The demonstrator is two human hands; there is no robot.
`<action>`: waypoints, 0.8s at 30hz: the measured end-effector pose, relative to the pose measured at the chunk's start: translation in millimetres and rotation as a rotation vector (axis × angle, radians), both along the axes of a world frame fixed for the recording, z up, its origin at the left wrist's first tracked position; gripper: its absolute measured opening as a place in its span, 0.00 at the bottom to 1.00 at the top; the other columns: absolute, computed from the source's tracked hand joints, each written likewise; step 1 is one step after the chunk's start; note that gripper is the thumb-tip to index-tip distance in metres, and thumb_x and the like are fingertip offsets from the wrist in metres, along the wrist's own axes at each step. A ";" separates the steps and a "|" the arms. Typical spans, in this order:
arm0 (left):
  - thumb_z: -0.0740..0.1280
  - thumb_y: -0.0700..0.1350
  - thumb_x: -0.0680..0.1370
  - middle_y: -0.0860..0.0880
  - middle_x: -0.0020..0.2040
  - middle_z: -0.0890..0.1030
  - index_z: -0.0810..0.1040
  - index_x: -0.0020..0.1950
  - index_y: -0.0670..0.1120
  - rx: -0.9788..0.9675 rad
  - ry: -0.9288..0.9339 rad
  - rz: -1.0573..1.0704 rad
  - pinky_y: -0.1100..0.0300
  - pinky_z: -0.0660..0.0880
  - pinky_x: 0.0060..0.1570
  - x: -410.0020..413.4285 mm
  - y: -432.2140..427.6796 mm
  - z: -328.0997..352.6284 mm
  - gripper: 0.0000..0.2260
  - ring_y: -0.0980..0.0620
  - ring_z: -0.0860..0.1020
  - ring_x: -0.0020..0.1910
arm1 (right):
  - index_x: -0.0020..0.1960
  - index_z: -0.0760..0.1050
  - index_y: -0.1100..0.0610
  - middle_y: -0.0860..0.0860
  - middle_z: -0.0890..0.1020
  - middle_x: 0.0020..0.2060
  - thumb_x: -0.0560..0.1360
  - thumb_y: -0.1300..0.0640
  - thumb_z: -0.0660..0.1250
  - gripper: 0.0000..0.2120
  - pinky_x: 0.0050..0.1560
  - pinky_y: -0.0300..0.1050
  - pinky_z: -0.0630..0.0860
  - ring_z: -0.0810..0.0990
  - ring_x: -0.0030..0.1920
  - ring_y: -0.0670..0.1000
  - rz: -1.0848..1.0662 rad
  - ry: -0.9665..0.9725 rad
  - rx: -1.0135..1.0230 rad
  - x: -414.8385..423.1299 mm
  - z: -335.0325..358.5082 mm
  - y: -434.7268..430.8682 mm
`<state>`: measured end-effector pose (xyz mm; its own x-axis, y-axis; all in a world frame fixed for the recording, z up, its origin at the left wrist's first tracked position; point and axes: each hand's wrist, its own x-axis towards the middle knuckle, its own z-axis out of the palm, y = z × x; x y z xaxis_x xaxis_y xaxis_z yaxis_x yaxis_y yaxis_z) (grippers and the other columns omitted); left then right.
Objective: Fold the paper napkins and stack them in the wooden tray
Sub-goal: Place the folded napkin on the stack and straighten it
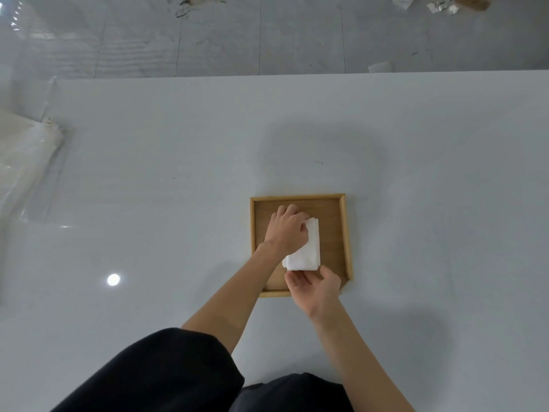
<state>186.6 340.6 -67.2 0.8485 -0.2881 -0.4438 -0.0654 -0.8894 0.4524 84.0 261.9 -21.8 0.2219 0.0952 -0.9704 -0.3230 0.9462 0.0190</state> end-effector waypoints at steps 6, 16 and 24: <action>0.59 0.41 0.80 0.48 0.66 0.74 0.75 0.71 0.49 -0.053 -0.071 0.032 0.52 0.65 0.67 -3.1 7.2 -6.7 0.20 0.44 0.69 0.67 | 0.70 0.67 0.71 0.66 0.74 0.66 0.83 0.50 0.56 0.26 0.72 0.56 0.68 0.73 0.68 0.63 0.105 0.020 0.040 0.1 -1.7 -11.4; 0.57 0.41 0.81 0.45 0.58 0.73 0.69 0.68 0.43 -0.130 -0.056 0.681 0.52 0.72 0.58 -72.9 7.5 6.8 0.15 0.47 0.71 0.56 | 0.76 0.66 0.54 0.50 0.71 0.72 0.84 0.53 0.56 0.21 0.70 0.47 0.67 0.70 0.72 0.52 0.749 -0.139 -0.737 4.2 -5.3 -29.8; 0.56 0.44 0.83 0.46 0.60 0.72 0.70 0.69 0.44 -0.148 -0.015 0.681 0.58 0.69 0.57 -76.0 7.4 -2.9 0.15 0.52 0.68 0.54 | 0.71 0.72 0.51 0.48 0.77 0.63 0.83 0.44 0.52 0.22 0.63 0.48 0.75 0.76 0.64 0.51 1.080 -0.343 -0.972 20.1 -40.7 -26.7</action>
<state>110.6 348.0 -70.1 0.8676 0.2537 -0.4276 0.4777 -0.6640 0.5753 104.0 235.2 -62.5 0.6925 -0.2782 -0.6656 -0.7157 -0.1482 -0.6825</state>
